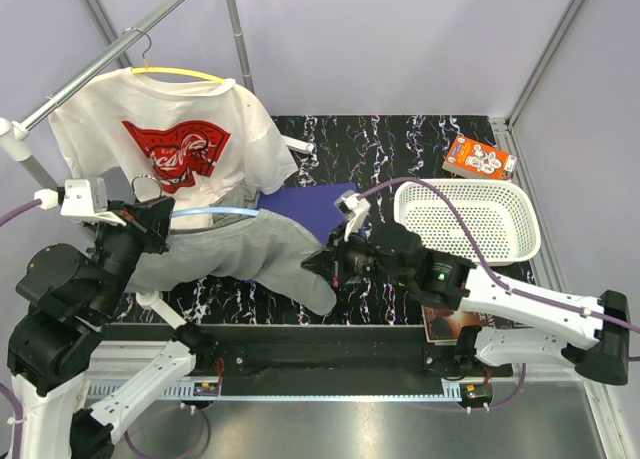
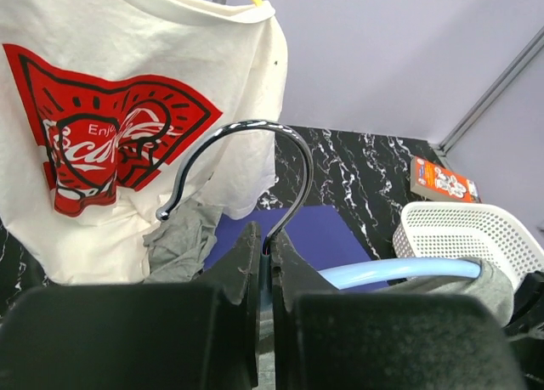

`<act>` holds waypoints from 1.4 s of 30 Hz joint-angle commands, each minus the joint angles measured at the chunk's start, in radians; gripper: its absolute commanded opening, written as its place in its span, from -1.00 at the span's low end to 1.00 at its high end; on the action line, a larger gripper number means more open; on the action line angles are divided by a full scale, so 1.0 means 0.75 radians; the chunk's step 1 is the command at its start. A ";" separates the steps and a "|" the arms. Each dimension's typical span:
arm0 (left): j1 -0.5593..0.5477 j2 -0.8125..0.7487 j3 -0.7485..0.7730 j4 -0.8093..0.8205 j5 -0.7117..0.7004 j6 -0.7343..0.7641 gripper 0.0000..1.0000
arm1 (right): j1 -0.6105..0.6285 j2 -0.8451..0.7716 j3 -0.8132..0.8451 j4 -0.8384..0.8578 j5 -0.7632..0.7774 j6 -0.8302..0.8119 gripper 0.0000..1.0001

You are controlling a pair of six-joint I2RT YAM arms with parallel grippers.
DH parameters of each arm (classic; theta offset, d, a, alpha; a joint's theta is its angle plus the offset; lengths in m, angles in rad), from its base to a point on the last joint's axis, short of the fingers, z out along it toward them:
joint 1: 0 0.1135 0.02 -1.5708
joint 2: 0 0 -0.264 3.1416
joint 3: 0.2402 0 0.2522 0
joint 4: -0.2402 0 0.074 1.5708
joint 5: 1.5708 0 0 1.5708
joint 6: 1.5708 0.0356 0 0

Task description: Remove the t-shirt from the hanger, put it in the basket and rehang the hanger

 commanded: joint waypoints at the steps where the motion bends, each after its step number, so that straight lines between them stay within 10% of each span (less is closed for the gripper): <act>1: -0.002 -0.010 0.012 0.194 -0.014 -0.017 -1.00 | 0.005 -0.174 -0.057 0.001 0.296 0.124 -1.00; 9: -0.002 -0.110 -0.092 0.290 -0.155 -0.089 -1.00 | 0.003 -0.477 -0.261 -0.130 0.789 0.514 -1.00; 19: -0.002 -0.179 -0.202 0.353 -0.231 -0.242 -1.00 | 0.003 -0.819 -0.417 -0.367 0.926 0.677 -1.00; 27: -0.002 -0.206 -0.217 0.376 -0.224 -0.271 -1.00 | 0.003 -0.790 -0.325 -0.479 0.686 0.348 -1.00; 33: -0.002 -0.051 0.093 0.215 -0.106 -0.099 -1.00 | 0.005 -0.690 -0.260 -0.267 0.128 0.071 -1.00; 42: -0.002 0.311 0.747 0.204 0.003 0.162 -1.00 | 0.005 -0.292 0.368 -0.397 0.041 -0.156 -1.00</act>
